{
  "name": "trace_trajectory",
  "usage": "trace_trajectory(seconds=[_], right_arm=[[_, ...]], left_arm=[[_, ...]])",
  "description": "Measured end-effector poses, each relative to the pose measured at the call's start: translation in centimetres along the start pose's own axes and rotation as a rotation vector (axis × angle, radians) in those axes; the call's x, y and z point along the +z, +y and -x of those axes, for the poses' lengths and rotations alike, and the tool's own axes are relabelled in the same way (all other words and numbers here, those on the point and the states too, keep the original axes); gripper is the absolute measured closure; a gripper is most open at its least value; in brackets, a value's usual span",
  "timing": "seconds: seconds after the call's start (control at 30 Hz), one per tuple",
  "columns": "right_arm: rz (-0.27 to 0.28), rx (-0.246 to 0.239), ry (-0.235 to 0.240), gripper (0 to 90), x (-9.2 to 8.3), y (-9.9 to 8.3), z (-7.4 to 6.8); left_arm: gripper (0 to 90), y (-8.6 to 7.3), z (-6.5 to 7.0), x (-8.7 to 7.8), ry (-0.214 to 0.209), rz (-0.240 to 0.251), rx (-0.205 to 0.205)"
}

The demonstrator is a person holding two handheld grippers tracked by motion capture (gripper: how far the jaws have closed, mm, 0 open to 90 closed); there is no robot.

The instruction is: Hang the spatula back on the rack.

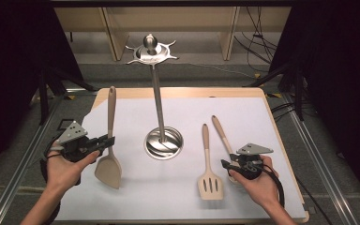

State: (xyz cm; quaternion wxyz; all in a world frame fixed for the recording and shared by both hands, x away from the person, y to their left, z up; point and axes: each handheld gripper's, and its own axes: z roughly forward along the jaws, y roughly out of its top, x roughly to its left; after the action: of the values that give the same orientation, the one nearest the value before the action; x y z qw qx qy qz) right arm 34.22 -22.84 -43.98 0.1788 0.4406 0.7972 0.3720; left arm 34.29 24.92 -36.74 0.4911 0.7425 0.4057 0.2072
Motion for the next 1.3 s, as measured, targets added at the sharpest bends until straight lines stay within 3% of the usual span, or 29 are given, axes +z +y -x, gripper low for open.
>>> trace_trajectory(seconds=[0.1,0.13,0.27,0.3,0.6,0.67,1.1,1.13,1.3], right_arm=[[0.008,-0.019,-0.005,56.7,0.1,0.0,0.1],[0.009,-0.018,-0.005,56.6,0.0,0.0,0.1],[0.008,-0.018,-0.006,56.6,0.1,0.0,0.1],[0.002,0.004,-0.002,56.6,0.0,0.0,0.0],[0.009,-0.020,-0.009,56.6,0.1,-0.1,0.2],[0.000,0.004,-0.005,56.6,0.0,0.0,0.0],[0.003,0.006,-0.007,56.6,0.0,0.0,0.0],[-0.002,0.031,-0.006,56.6,0.0,0.0,-0.2],[0.002,0.011,-0.004,56.6,0.0,0.0,0.0]], left_arm=[[78.2,0.3,0.2,0.0,-0.005,0.008,0.005],[78.1,0.7,0.3,0.0,-0.011,0.030,0.010],[78.1,1.5,0.5,0.0,-0.026,0.044,0.028],[78.1,1.9,0.5,0.0,-0.031,0.054,0.033],[78.1,3.9,0.6,-0.1,-0.073,0.091,0.058],[78.1,4.2,0.6,-0.2,-0.076,0.086,0.065],[78.1,6.3,0.9,-0.3,-0.119,0.105,0.111],[78.1,6.4,0.9,-0.3,-0.120,0.106,0.112],[78.1,6.7,0.9,-0.2,-0.136,0.110,0.120]])
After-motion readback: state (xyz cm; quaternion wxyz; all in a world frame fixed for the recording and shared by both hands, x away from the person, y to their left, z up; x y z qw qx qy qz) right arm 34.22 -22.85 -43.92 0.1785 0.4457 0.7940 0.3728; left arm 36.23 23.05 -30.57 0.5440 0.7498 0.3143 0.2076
